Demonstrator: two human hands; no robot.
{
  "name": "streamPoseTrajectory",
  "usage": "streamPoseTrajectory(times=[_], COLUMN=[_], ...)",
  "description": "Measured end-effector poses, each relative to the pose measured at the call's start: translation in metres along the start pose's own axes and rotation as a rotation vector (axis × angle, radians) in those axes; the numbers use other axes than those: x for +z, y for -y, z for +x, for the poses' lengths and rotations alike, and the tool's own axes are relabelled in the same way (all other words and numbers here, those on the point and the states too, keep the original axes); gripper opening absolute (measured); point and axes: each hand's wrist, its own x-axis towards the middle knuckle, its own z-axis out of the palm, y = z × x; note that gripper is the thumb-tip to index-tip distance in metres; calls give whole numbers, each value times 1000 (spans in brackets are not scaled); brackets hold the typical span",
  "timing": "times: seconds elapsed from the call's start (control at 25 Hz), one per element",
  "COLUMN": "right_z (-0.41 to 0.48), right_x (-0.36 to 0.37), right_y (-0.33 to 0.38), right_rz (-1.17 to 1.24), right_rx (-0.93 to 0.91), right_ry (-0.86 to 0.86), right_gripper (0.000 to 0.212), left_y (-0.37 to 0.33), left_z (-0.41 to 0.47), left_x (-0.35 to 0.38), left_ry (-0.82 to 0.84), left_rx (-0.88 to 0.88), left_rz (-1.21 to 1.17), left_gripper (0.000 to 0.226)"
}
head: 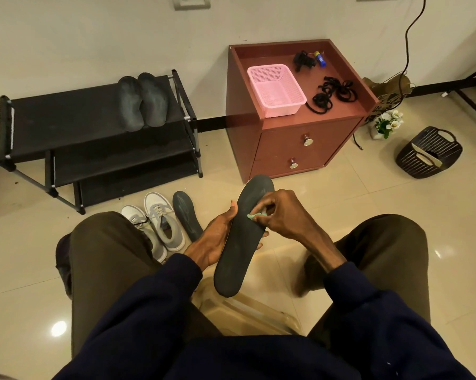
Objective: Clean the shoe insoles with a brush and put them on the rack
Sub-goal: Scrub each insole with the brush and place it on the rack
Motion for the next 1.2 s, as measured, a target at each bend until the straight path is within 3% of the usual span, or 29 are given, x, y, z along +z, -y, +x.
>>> streamPoseTrajectory(times=[0.12, 0.2, 0.28, 0.4, 0.44, 0.64, 0.72, 0.8, 0.92, 0.96, 1.12, 1.2], right_z=[7, 7, 4, 1, 3, 9, 9, 6, 1, 2, 8, 5], right_x=[-5, -1, 2, 0, 0, 0, 1, 4, 8, 8, -6, -3], right_y=[-16, -23, -17, -8, -9, -24, -23, -13, 4, 4, -22, -23], right_rz=[-117, -150, -58, 20, 8, -37, -10, 67, 121, 86, -64, -16], right_rx=[-14, -9, -27, -1, -2, -7, 10, -2, -48, -59, 28, 56], right_ry=[-326, -445, -345, 4, -6, -529, -632, -540, -162, -143, -518, -576], right_gripper=[11, 12, 12, 11, 10, 13, 15, 15, 14, 14, 15, 15], left_y=[0, -1, -2, -1, -2, 1, 1, 2, 2, 2, 2, 1], left_z=[1, 0, 1, 1, 1, 1, 2, 2, 1, 1, 0, 0], left_x=[-4, -5, -6, -2, -2, -2, -1, 0, -2, -2, -3, -3], left_ry=[39, 51, 20, -11, -7, 113, 144, 128, 68, 53, 135, 146], left_rx=[-15, -10, -12, 10, 16, -60, -85, -76, -34, -23, -56, -62], left_rz=[-18, -12, -10, -6, -3, 59, 99, 87, 13, 3, 44, 72], left_gripper=[68, 69, 68, 65, 65, 71, 71, 70, 68, 67, 72, 73])
